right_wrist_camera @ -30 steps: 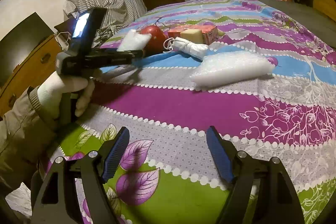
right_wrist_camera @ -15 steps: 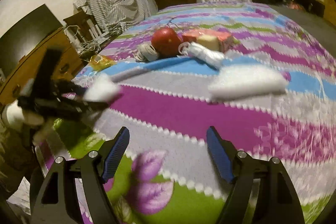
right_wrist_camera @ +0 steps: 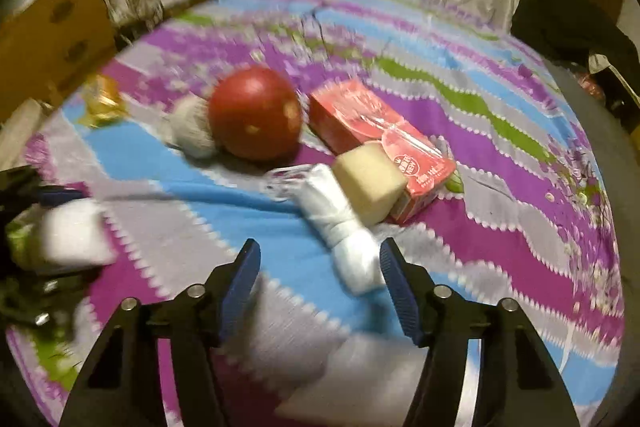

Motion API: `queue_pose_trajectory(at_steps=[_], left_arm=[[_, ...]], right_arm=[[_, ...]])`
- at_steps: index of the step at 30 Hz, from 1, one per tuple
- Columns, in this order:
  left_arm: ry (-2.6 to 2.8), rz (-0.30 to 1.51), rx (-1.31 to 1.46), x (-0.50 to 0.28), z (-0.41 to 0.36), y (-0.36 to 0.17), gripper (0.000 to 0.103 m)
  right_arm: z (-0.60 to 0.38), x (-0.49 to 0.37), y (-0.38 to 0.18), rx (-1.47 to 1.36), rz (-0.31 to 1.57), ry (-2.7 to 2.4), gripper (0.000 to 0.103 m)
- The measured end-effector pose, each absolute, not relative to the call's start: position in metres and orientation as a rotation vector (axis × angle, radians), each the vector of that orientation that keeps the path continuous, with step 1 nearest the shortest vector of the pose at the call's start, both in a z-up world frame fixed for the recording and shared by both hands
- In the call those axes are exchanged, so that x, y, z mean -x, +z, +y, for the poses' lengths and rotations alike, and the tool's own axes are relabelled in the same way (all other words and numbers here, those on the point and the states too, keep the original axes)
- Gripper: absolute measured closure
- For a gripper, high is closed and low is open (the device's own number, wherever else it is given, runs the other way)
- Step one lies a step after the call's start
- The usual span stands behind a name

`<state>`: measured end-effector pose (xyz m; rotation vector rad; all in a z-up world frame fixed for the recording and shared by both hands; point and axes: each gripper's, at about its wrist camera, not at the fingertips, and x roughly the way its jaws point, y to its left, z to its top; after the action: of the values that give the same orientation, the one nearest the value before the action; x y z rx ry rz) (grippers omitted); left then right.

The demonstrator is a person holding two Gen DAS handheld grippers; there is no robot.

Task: Collect trash
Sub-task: 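Grasp the white bubble wrap with the left tool while the right tool grasps the white tube, then lift the bubble wrap and tube and carry both to the white bucket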

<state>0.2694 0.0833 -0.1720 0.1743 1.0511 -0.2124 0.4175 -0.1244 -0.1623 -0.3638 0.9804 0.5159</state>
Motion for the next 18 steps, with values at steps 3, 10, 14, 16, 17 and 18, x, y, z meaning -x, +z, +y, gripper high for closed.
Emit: queue_pose_trajectory(at_steps=[3,10,14,16,17,18], left_arm=[[-0.217,1.047,-0.167,-0.27,0.083,-0.173,0.032],[-0.204,1.005,-0.167,-0.263,0.077,-0.172,0.045],[-0.18,0.98,-0.136,-0.256,0.081,-0.168,0.046],[-0.167,0.96,-0.118,-0.248,0.083,-0.164,0.046],[-0.162,0.951,-0.111,-0.244,0.083,-0.162,0.046],[-0.153,0.936,-0.1,-0.239,0.085,-0.158,0.046]], right_arm=[[-0.118,-0.43,-0.176,0.404,1.005,0.493,0.046],[-0.12,-0.422,-0.176,0.361,0.959,0.456,0.069],[-0.126,-0.393,-0.153,0.289,0.886,0.461,0.074],[-0.131,-0.372,-0.139,0.237,0.841,0.466,0.074],[-0.134,-0.359,-0.132,0.206,0.817,0.467,0.074],[-0.136,-0.351,-0.128,0.191,0.801,0.468,0.074]])
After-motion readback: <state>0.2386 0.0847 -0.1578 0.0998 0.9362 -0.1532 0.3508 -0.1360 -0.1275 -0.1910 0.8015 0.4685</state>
